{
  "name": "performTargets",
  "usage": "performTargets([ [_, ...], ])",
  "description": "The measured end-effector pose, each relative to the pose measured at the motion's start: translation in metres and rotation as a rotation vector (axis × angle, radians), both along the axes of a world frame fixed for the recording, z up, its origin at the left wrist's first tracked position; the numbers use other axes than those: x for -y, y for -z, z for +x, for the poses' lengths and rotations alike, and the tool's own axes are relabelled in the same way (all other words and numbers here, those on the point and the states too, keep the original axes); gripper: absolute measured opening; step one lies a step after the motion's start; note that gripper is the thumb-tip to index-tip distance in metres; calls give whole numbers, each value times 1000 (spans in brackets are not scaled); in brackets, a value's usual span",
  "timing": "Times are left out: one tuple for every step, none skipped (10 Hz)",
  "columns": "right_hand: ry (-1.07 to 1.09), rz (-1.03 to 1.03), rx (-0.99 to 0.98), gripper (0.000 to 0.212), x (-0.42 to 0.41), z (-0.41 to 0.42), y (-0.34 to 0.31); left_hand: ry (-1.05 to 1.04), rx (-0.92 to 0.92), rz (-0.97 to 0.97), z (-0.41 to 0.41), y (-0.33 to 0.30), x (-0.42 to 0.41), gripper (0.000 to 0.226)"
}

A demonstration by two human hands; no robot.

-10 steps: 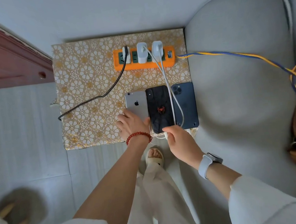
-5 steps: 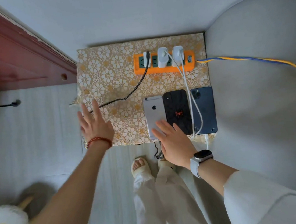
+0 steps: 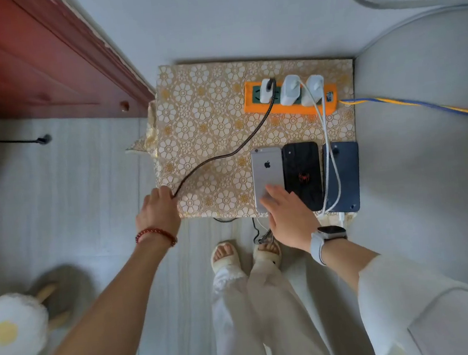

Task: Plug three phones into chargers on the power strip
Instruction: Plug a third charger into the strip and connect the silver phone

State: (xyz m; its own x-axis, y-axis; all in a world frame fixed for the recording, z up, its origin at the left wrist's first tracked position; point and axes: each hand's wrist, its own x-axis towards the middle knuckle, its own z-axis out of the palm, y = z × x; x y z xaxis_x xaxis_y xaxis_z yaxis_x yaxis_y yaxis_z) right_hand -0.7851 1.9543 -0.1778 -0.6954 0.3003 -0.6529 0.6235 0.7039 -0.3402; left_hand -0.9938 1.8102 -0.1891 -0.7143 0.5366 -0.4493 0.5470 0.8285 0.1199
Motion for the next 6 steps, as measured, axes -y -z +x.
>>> performTargets([
  [-11,-8,22,44,4,3,-3,-29,43,115,36,-14,17,11],
  [3,-26,6,43,6,7,-6,-50,187,103,64,-18,25,9],
  [24,-35,-15,43,6,7,-8,-36,325,14,84,-12,22,13],
  [38,-35,-5,42,9,8,-10,-46,486,-13,96,-7,11,34],
  [80,-44,16,41,8,13,-17,9,551,-45,100,-7,-4,48],
  [92,-67,23,39,5,18,-32,9,483,-13,96,-26,-18,46],
])
